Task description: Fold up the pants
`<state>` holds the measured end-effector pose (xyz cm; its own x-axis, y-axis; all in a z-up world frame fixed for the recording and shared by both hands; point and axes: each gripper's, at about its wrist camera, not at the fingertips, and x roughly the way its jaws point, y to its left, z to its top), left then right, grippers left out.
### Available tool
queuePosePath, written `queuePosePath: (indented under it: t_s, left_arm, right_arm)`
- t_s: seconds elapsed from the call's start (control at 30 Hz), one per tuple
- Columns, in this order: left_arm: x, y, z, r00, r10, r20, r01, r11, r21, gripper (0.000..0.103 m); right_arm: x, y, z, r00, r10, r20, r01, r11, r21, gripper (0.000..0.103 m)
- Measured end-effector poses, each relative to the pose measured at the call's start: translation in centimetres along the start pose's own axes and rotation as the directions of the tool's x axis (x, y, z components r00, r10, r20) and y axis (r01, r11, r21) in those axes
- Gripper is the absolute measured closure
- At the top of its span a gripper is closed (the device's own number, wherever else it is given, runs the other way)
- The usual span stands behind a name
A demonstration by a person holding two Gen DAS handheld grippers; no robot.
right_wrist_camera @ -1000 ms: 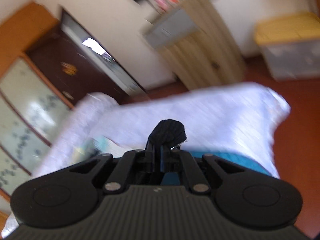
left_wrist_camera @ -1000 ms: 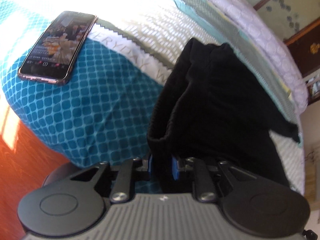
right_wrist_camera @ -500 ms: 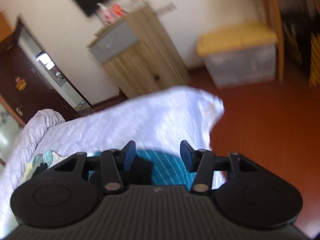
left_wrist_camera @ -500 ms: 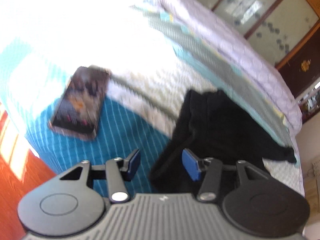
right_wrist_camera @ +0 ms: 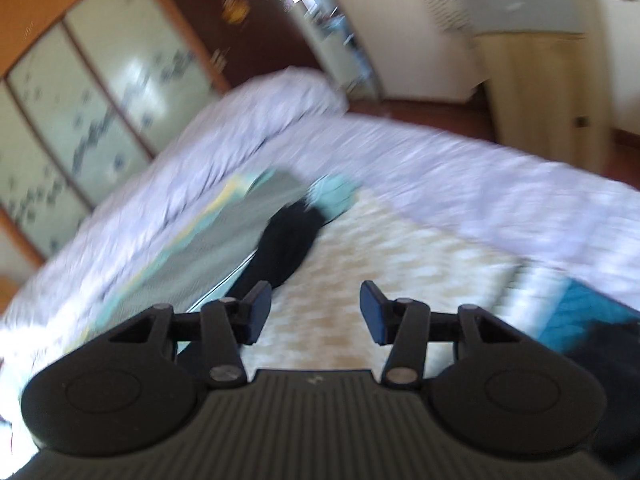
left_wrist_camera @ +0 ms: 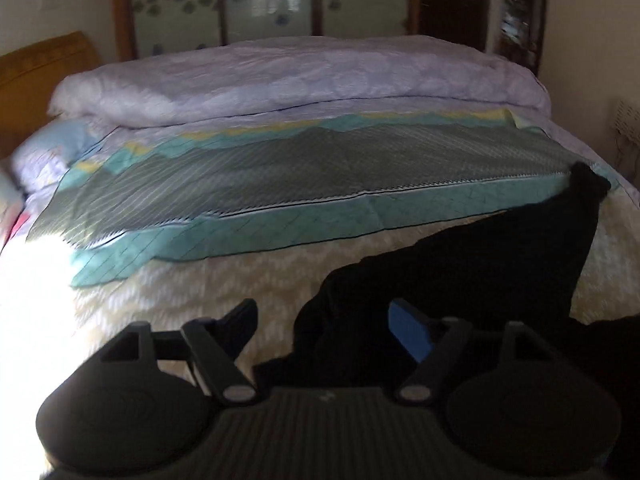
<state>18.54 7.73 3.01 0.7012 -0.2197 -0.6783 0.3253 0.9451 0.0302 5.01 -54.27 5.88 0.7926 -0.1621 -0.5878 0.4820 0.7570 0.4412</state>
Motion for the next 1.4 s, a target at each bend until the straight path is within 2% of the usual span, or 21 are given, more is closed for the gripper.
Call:
queuePosePath:
  t_s: [0.03, 0.13, 0.23, 0.33, 0.4, 0.47, 0.5, 0.53, 0.57, 0.63, 0.67, 0.8, 0.9, 0.97, 1.1, 1.2, 1.27, 1.33, 1.4]
  left_arm:
    - [1.8, -0.7, 0.6, 1.000, -0.006, 0.000, 0.006, 0.999, 0.035, 0.008]
    - [6.8, -1.8, 1.0, 0.998, -0.038, -0.043, 0.041, 0.996, 0.082, 0.009]
    - [10.4, -2.4, 0.0, 0.993, -0.041, -0.109, 0.053, 0.993, 0.108, 0.020]
    - [12.8, -1.4, -1.1, 0.985, -0.057, -0.164, 0.071, 0.994, 0.080, 0.029]
    - [12.9, -1.3, -1.5, 0.987, -0.072, -0.145, 0.081, 0.995, 0.064, 0.039]
    - [12.6, -1.3, -1.5, 0.992, -0.054, -0.116, 0.062, 0.996, 0.070, 0.071]
    - [12.4, -1.2, -1.3, 0.992, -0.060, -0.115, 0.067, 0.996, 0.055, 0.077]
    - [12.3, -1.0, -1.0, 0.991, -0.074, -0.112, 0.077, 0.997, 0.024, 0.088]
    - [11.9, -0.8, -1.0, 0.992, -0.075, -0.104, 0.076, 0.997, -0.002, 0.090]
    - [10.7, -0.7, -0.8, 0.996, -0.051, -0.070, 0.050, 0.999, -0.019, 0.092]
    - [9.7, -0.7, -0.6, 0.998, -0.038, -0.042, 0.037, 0.999, -0.027, 0.092]
    - [4.5, -0.1, -0.2, 0.998, -0.038, 0.057, 0.044, 0.993, -0.108, 0.092]
    - [-0.4, -0.6, -0.7, 0.992, -0.009, 0.122, 0.021, 0.995, -0.096, 0.092]
    - [-4.1, -0.8, -1.6, 0.988, -0.017, 0.153, 0.033, 0.994, -0.105, 0.092]
    - [-10.5, -1.1, -5.1, 0.984, -0.066, 0.165, 0.088, 0.988, -0.128, 0.092]
    - [-14.3, -2.0, -9.1, 0.983, -0.129, 0.130, 0.145, 0.982, -0.120, 0.092]
    - [-15.6, -2.9, -12.3, 0.983, -0.165, 0.085, 0.174, 0.979, -0.110, 0.092]
    - [-15.8, -4.1, -15.7, 0.982, -0.186, -0.001, 0.186, 0.978, -0.094, 0.090]
    - [-15.2, -5.2, -19.0, 0.975, -0.191, -0.112, 0.183, 0.980, -0.084, 0.087]
  right_arm:
    - [1.9, 1.3, 0.6, 1.000, -0.004, -0.027, 0.004, 1.000, -0.013, 0.051]
    - [7.3, 4.8, 2.2, 0.996, -0.036, -0.077, 0.032, 0.998, -0.056, 0.049]
    - [12.8, 7.2, 3.7, 0.990, -0.095, -0.106, 0.086, 0.993, -0.086, 0.047]
    - [18.1, 8.3, 4.9, 0.982, -0.156, -0.109, 0.145, 0.985, -0.095, 0.047]
    - [21.3, 8.8, 5.3, 0.970, -0.224, -0.098, 0.211, 0.969, -0.128, 0.046]
    - [24.6, 8.9, 5.7, 0.951, -0.292, -0.104, 0.277, 0.951, -0.137, 0.044]
    - [25.9, 8.8, 5.7, 0.943, -0.313, -0.113, 0.298, 0.946, -0.130, 0.044]
    - [27.1, 8.6, 5.6, 0.937, -0.327, -0.122, 0.313, 0.942, -0.121, 0.044]
    - [28.1, 8.5, 5.6, 0.935, -0.329, -0.136, 0.313, 0.942, -0.123, 0.045]
    - [29.0, 8.6, 5.0, 0.921, -0.366, -0.135, 0.340, 0.923, -0.182, 0.076]
    - [28.6, 8.6, 4.8, 0.925, -0.360, -0.119, 0.333, 0.922, -0.195, 0.097]
    - [23.3, 7.3, 5.6, 0.966, -0.258, -0.013, 0.255, 0.961, -0.104, 0.097]
    - [16.4, 4.7, 6.5, 0.991, -0.127, 0.048, 0.127, 0.992, 0.014, 0.097]
    - [10.9, 2.2, 6.8, 0.996, -0.026, 0.083, 0.019, 0.996, 0.090, 0.097]
    - [0.4, -3.7, 5.5, 0.991, 0.062, 0.117, -0.084, 0.976, 0.199, 0.097]
    - [-6.4, -9.7, 2.6, 0.992, 0.063, 0.112, -0.094, 0.950, 0.297, 0.097]
    - [-9.9, -14.2, -0.7, 0.993, 0.058, 0.098, -0.089, 0.928, 0.361, 0.097]
    - [-12.1, -18.4, -4.5, 0.997, 0.033, 0.063, -0.056, 0.910, 0.412, 0.096]
    - [-13.4, -22.2, -8.1, 0.999, -0.032, -0.014, 0.035, 0.872, 0.489, 0.089]
